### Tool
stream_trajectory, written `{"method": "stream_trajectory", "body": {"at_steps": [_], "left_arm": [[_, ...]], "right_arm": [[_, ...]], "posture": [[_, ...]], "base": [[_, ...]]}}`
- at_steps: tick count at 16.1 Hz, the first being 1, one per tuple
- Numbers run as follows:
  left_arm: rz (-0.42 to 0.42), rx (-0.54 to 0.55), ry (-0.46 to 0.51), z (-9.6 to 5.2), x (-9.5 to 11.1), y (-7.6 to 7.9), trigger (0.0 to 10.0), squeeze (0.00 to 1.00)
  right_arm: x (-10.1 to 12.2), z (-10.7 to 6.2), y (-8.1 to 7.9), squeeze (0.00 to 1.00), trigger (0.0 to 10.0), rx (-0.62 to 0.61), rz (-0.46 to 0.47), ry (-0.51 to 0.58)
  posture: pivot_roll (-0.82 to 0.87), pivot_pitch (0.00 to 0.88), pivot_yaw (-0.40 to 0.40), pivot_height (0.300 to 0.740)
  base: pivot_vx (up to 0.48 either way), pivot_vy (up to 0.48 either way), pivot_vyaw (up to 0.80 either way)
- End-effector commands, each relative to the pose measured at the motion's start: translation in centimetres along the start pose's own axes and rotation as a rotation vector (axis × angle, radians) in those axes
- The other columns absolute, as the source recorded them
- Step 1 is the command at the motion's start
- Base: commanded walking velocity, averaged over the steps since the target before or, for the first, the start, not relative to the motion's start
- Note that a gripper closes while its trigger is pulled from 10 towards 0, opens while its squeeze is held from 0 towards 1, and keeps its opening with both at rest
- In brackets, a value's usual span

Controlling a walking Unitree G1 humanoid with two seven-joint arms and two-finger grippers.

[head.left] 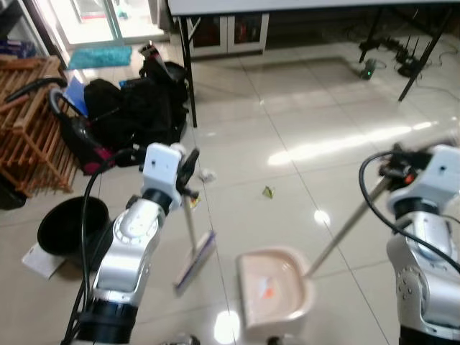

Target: Sweep floor

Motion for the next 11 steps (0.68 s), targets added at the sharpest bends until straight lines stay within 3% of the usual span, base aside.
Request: {"method": "stream_trajectory", "body": {"at_steps": [1, 4, 11], "left_arm": [[0.02, 0.001, 0.061, 0.4, 1.5, 0.0, 10.0, 0.0], [0.015, 0.002, 0.079, 0.8, 1.9, 0.1, 10.0, 0.0], [0.006, 0.036, 0.093, 1.1, 2.2, -0.6, 10.0, 0.0]], "right_arm": [[1.4, 0.2, 0.1, 0.0, 10.0, -0.026, -0.025, 0.082], [1.5, 0.1, -0.3, 0.0, 10.0, -0.004, 0.067, 0.087], [1.0, 0.0, -1.3, 0.0, 10.0, 0.024, 0.115, 0.073]], "posture": [[-0.08, 0.115, 0.017, 0.74], [-0.08, 0.111, 0.024, 0.74], [-0.08, 0.082, 0.018, 0.74]], "base": [[0.371, 0.0, 0.0], [0.379, 0.0, 0.0], [0.381, 0.0, 0.0]]}}
Point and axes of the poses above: a point about 5 cm out from each wrist's last joint towards the gripper, its own z axis pointing out of the wrist towards the gripper, its own x axis along the axis of the wrist's last joint, y = z × x, the point moved 1 cm from there along z, pointing out of the wrist towards the gripper, and after that the axes turned 4 degrees about -z, right-handed, at the moved point
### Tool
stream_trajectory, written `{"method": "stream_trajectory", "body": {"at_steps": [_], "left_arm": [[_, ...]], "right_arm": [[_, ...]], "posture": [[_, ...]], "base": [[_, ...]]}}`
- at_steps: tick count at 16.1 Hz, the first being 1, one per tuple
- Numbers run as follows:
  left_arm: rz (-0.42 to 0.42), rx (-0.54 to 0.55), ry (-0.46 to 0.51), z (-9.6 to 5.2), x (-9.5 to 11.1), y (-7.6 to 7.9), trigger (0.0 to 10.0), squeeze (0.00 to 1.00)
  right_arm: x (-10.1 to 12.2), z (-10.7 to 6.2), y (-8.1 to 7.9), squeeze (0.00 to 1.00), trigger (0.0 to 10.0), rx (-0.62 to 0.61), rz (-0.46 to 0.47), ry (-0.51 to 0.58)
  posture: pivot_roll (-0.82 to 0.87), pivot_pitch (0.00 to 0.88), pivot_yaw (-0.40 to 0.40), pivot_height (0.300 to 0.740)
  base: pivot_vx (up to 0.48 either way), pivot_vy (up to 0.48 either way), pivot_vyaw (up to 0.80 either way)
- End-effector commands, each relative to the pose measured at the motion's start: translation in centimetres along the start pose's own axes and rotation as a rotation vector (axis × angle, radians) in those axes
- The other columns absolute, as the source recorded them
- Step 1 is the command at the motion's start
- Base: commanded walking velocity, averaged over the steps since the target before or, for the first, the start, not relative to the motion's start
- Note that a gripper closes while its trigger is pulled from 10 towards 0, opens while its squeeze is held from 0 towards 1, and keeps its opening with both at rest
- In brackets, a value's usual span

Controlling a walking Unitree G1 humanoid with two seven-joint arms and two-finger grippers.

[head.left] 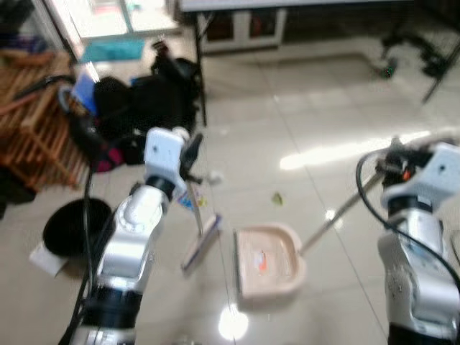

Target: Sweep floor

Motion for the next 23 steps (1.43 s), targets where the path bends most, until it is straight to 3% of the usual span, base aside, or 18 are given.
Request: {"method": "stream_trajectory", "body": {"at_steps": [1, 4, 23], "left_arm": [[0.012, 0.007, 0.039, 0.32, 0.73, -0.02, 10.0, 0.0], [0.019, -0.008, 0.049, 0.37, 0.93, 0.09, 10.0, 0.0], [0.011, -0.013, 0.047, 0.54, 0.42, -0.11, 10.0, 0.0]], "right_arm": [[0.39, 0.08, 0.53, 0.0, 10.0, -0.017, 0.018, 0.028], [0.33, 0.21, 0.58, 0.0, 10.0, -0.014, 0.02, 0.027], [-0.04, 0.14, 0.81, 0.0, 10.0, -0.027, 0.009, 0.021]], "posture": [[-0.08, 0.075, 0.015, 0.74], [-0.07, 0.071, 0.02, 0.74], [-0.08, 0.041, 0.031, 0.74]], "base": [[0.394, 0.0, 0.0], [0.415, 0.0, -0.58], [0.441, 0.0, -0.09]]}}
Point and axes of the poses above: a point about 5 cm out from each wrist's last joint towards the gripper, its own z axis pointing out of the wrist towards the gripper, its own x axis along the axis of the wrist's last joint, y = z × x, the point moved 1 cm from there along z, pointing out of the wrist towards the gripper, and after that the axes turned 4 degrees about -z, right-handed, at the moved point
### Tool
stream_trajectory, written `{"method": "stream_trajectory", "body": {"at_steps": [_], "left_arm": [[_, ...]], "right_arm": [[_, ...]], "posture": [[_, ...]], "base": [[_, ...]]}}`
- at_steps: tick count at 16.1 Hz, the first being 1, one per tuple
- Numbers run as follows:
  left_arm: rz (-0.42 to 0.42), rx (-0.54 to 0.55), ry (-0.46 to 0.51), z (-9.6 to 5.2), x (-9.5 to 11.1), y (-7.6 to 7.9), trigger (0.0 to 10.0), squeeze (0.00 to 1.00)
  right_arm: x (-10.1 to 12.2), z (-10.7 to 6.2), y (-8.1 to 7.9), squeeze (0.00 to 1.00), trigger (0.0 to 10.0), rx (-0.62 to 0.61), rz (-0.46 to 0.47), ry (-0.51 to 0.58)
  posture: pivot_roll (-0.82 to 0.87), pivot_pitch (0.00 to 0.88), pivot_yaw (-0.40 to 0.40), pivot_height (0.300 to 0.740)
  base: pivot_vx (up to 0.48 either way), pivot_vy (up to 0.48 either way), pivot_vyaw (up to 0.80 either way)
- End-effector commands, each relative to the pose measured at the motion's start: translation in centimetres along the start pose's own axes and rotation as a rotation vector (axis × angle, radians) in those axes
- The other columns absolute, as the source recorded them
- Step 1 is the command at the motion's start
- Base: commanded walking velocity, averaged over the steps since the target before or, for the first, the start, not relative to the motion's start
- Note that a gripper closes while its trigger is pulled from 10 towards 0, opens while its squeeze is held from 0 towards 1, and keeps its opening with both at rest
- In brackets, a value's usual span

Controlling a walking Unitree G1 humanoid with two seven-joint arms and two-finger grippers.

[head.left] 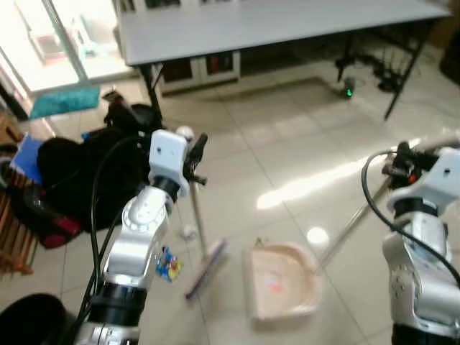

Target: Sweep floor

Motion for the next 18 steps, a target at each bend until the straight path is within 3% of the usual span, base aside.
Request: {"method": "stream_trajectory", "body": {"at_steps": [1, 15, 18], "left_arm": [[0.05, 0.032, 0.029, -0.18, 0.75, -1.2, 10.0, 0.0], [0.037, 0.017, 0.029, 0.35, 0.65, -0.67, 10.0, 0.0], [0.008, 0.046, -0.023, 0.46, -0.1, -0.72, 10.0, 0.0]], "right_arm": [[0.97, -0.13, -0.94, 0.0, 10.0, 0.031, 0.045, 0.039], [1.15, -0.18, -1.05, 0.0, 10.0, 0.059, 0.026, 0.048], [1.27, -0.02, -1.04, 0.0, 10.0, 0.07, 0.021, 0.055]], "posture": [[-0.08, 0.041, 0.033, 0.74], [-0.09, 0.054, 0.035, 0.74], [-0.09, 0.055, 0.033, 0.74]], "base": [[0.446, 0.0, 0.0], [0.441, 0.0, 0.0], [0.266, 0.0, 0.0]]}}
Point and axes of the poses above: a point about 5 cm out from each wrist's last joint towards the gripper, its own z axis pointing out of the wrist towards the gripper, its own x axis along the axis of the wrist's last joint, y = z × x, the point moved 1 cm from there along z, pointing out of the wrist towards the gripper, and after that the axes turned 4 degrees about -z, right-handed, at the moved point
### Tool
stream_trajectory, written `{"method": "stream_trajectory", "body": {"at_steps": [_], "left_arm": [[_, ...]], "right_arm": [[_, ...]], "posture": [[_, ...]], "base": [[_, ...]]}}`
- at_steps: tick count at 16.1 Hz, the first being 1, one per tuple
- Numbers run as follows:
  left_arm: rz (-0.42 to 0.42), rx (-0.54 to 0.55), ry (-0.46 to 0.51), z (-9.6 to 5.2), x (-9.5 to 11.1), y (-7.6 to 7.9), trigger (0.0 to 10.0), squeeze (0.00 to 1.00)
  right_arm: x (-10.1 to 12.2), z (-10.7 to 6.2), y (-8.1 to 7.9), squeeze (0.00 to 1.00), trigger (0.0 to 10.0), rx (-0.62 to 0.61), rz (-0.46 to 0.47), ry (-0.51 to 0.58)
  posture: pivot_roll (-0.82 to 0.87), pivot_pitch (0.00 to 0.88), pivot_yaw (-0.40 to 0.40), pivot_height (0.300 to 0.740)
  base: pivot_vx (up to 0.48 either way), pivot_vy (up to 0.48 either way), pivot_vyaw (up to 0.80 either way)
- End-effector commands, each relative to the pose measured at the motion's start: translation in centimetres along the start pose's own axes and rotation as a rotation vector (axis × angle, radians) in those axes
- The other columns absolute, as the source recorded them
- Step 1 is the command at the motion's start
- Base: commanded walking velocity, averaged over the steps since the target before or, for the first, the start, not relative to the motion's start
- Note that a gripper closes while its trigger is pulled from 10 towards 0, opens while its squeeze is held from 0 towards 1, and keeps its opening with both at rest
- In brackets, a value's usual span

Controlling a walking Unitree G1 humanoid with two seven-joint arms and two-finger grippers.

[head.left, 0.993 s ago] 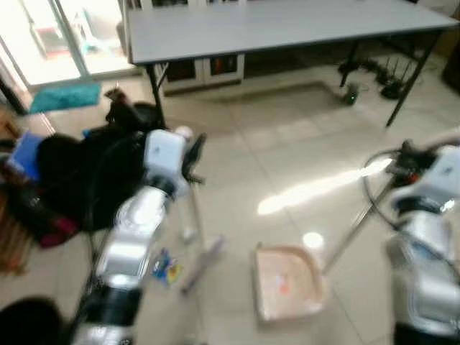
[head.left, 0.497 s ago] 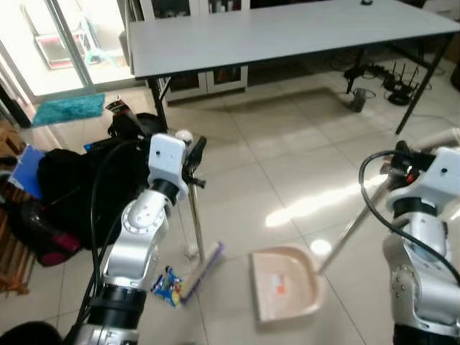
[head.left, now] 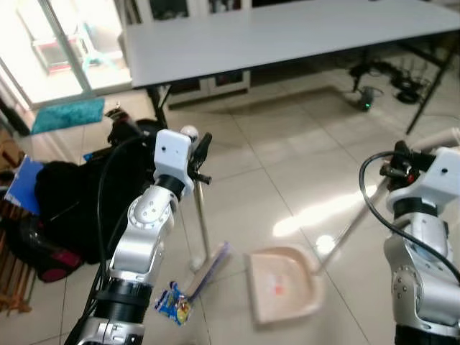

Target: Sweep floor

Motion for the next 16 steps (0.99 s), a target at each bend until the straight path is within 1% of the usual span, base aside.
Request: {"method": "stream_trajectory", "body": {"at_steps": [1, 2, 3, 4, 5, 6, 7, 8, 16], "left_arm": [[0.016, 0.056, -0.022, -0.16, -0.09, -1.32, 10.0, 0.0], [0.016, 0.053, -0.018, -0.22, -0.11, -1.32, 10.0, 0.0], [0.024, 0.057, -0.005, -0.32, -0.01, -1.4, 10.0, 0.0], [0.032, 0.056, -0.004, -0.32, 0.03, -1.38, 10.0, 0.0], [0.063, 0.039, 0.003, -0.26, 0.17, -1.19, 10.0, 0.0], [0.067, 0.036, 0.004, -0.21, 0.21, -1.11, 10.0, 0.0], [0.068, 0.037, 0.008, -0.08, 0.31, -1.06, 10.0, 0.0], [0.068, 0.04, 0.01, 0.08, 0.36, -1.06, 10.0, 0.0], [0.085, 0.027, 0.006, 0.07, 0.24, -0.9, 10.0, 0.0]], "right_arm": [[1.36, 0.17, -0.93, 0.0, 10.0, 0.038, 0.043, 0.056], [1.47, 0.28, -0.94, 0.0, 10.0, 0.043, 0.025, 0.062], [1.57, 0.48, -0.99, 0.0, 10.0, 0.048, -0.024, 0.065], [1.58, 0.54, -1.03, 0.0, 10.0, 0.053, -0.027, 0.066], [1.56, 0.63, -1.1, 0.0, 10.0, 0.056, -0.02, 0.065], [1.46, 0.66, -1.25, 0.0, 10.0, 0.063, -0.017, 0.062], [1.39, 0.72, -1.48, 0.0, 10.0, 0.068, -0.011, 0.058], [1.35, 0.77, -1.57, 0.0, 10.0, 0.065, 0.026, 0.049], [0.88, 0.37, -1.5, 0.0, 10.0, 0.086, 0.02, 0.024]], "posture": [[-0.09, 0.056, 0.032, 0.74], [-0.09, 0.056, 0.031, 0.74], [-0.08, 0.06, 0.028, 0.74], [-0.08, 0.055, 0.027, 0.74], [-0.07, 0.06, 0.024, 0.74], [-0.08, 0.056, 0.025, 0.74], [-0.08, 0.057, 0.025, 0.74], [-0.08, 0.059, 0.023, 0.74], [-0.08, 0.066, 0.028, 0.74]], "base": [[0.0, 0.0, 0.0], [0.0, 0.0, 0.0], [0.0, 0.0, 0.0], [0.0, 0.0, 0.0], [0.0, 0.0, 0.44], [0.0, 0.0, 0.8], [0.0, -0.345, 0.8], [0.0, -0.409, 0.0], [0.0, -0.48, 0.0]]}}
Point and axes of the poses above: a point about 5 cm out from each wrist's last joint towards the gripper, its own z axis pointing out of the wrist towards the gripper, its own x axis along the axis of the wrist's last joint, y = z × x, the point moved 1 cm from there along z, pointing out of the wrist towards the gripper, and after that the axes turned 4 degrees about -z, right-handed, at the moved point
